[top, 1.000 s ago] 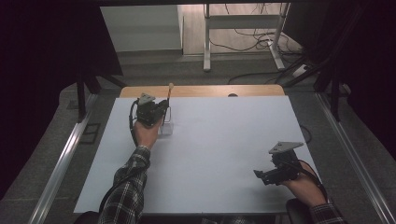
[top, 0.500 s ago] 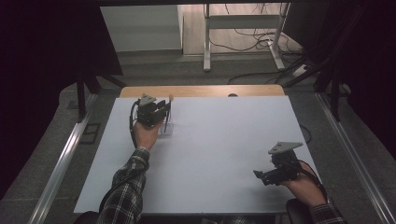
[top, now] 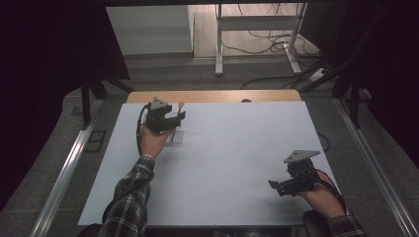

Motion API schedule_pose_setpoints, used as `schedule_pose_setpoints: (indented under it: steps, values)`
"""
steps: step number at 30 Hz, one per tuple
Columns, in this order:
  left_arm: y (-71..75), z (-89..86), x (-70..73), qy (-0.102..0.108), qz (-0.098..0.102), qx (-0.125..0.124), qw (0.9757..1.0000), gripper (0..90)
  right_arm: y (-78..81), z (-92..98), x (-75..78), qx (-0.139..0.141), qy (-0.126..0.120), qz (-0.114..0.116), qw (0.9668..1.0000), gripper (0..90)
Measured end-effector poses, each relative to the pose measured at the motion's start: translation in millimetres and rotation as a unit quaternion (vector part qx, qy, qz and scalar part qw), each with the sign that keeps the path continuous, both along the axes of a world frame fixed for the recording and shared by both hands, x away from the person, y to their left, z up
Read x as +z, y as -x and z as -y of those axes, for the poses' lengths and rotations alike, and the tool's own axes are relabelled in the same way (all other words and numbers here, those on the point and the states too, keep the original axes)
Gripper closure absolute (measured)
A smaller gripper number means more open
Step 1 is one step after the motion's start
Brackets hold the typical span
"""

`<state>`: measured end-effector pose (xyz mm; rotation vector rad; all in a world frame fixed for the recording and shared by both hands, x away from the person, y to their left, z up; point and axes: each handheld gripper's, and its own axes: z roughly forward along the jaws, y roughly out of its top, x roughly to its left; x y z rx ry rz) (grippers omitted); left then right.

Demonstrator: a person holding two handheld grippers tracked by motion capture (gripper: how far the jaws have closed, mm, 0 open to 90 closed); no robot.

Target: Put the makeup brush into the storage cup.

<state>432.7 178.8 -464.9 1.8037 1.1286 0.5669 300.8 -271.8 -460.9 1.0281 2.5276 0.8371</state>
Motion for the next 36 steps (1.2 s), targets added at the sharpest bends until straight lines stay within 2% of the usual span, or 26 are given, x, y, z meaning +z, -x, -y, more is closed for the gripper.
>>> schedule_pose_setpoints:
  steps: [3,4,17,19,24,36]
  values:
    - [-0.8,-0.2,-0.5,-0.005,-0.010,-0.007,0.9999,29.0,0.0,-0.2,0.0,0.000,0.001,0.000,1.0000,1.3]
    - [-1.3,0.0,-0.7,-0.007,-0.017,-0.007,0.9998,24.3,0.0,-0.2,0.0,0.000,0.001,0.000,1.0000,1.3]
    - [0.7,-2.2,2.1,-0.020,-0.028,-0.016,0.9993,14.5,-0.2,-0.2,-0.2,-0.001,0.001,0.000,1.0000,1.3]
    - [1.1,-4.0,2.4,-0.021,-0.033,-0.027,0.9989,10.6,-0.1,-0.3,-0.2,-0.001,0.002,0.000,1.0000,1.3]
    - [4.3,-5.8,4.5,-0.030,-0.046,-0.048,0.9973,7.7,-0.3,-0.4,-0.5,-0.001,0.003,-0.001,1.0000,1.3]
    - [10.4,-7.1,9.8,-0.022,-0.062,-0.073,0.9952,3.4,-0.3,-0.1,-0.3,-0.002,0.003,0.000,1.0000,1.3]
